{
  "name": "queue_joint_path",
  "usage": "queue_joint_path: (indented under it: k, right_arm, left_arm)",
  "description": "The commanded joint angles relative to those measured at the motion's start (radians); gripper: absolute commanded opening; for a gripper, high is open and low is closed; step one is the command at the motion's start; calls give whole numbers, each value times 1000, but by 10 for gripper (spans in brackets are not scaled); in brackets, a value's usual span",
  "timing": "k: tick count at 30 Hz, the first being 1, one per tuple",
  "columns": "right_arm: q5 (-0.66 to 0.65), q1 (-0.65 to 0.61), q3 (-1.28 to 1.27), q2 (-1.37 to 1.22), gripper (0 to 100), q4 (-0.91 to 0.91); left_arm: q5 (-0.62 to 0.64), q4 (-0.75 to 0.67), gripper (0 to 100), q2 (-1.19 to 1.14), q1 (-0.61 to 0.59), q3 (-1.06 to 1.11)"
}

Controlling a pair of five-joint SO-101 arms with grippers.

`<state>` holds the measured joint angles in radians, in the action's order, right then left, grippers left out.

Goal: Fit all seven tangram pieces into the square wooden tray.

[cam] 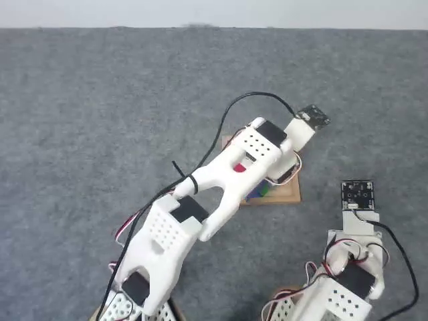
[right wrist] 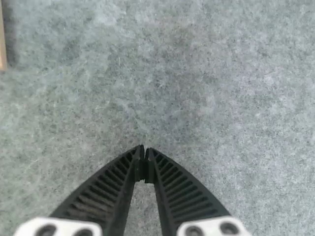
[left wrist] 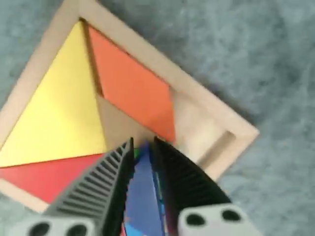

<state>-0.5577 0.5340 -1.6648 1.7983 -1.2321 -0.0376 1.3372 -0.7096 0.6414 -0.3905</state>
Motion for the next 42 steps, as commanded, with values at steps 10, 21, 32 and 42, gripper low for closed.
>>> queue_joint_path:
  k: [10,21,32,42]
  right_arm:
    - [-17,7,-15,12,9,-7]
    - [-17,7,-15,12,9,-7]
    - [-17,7,-15,12,9,-7]
    - [-17,7,-15,12,9,-7]
  left_arm:
    - [15,124,98,233,-166,-77]
    - [14,-49,70,525,-210,518]
    - [12,-167,70,621,-140,734]
    - [21,-180,69,423,-11,644]
